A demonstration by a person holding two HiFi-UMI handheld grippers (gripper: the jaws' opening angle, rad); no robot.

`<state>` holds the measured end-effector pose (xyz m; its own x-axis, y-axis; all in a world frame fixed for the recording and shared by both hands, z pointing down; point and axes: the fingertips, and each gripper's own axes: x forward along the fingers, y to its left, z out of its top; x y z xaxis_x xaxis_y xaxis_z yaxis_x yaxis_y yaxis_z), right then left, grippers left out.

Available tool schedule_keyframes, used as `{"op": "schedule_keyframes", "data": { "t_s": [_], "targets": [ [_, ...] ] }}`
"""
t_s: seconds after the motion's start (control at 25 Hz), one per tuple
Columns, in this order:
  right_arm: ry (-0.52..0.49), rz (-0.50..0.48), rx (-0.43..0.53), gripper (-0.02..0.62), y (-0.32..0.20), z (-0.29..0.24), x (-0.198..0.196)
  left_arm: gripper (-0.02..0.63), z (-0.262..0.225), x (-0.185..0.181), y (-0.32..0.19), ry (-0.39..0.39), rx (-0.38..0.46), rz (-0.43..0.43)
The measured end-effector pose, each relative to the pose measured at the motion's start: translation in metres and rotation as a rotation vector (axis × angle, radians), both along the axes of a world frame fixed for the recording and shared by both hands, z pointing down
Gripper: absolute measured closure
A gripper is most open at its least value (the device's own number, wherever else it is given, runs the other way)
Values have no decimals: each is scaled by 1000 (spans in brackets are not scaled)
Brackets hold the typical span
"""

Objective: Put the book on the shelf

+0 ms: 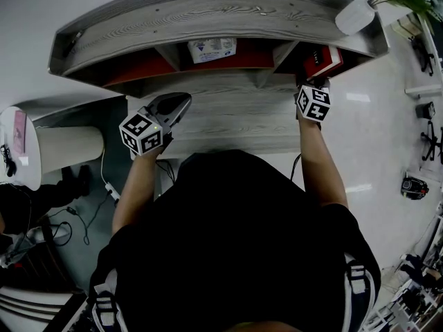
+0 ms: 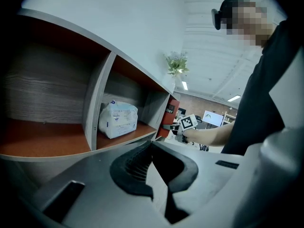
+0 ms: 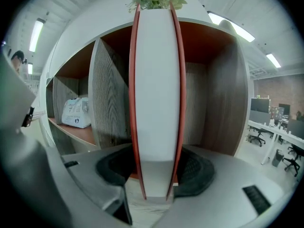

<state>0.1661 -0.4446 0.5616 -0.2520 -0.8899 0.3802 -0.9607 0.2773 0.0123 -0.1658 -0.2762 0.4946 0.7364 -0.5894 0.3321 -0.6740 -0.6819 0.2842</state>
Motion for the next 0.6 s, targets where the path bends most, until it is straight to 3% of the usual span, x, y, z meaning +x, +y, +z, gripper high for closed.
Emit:
{"op": "schedule_keyframes", "data": {
  "t_s": [0.6],
  "targets": [
    [-4,-4,-30,364,32,2,8,586,-7,6,24,5,13,11]
  ]
}}
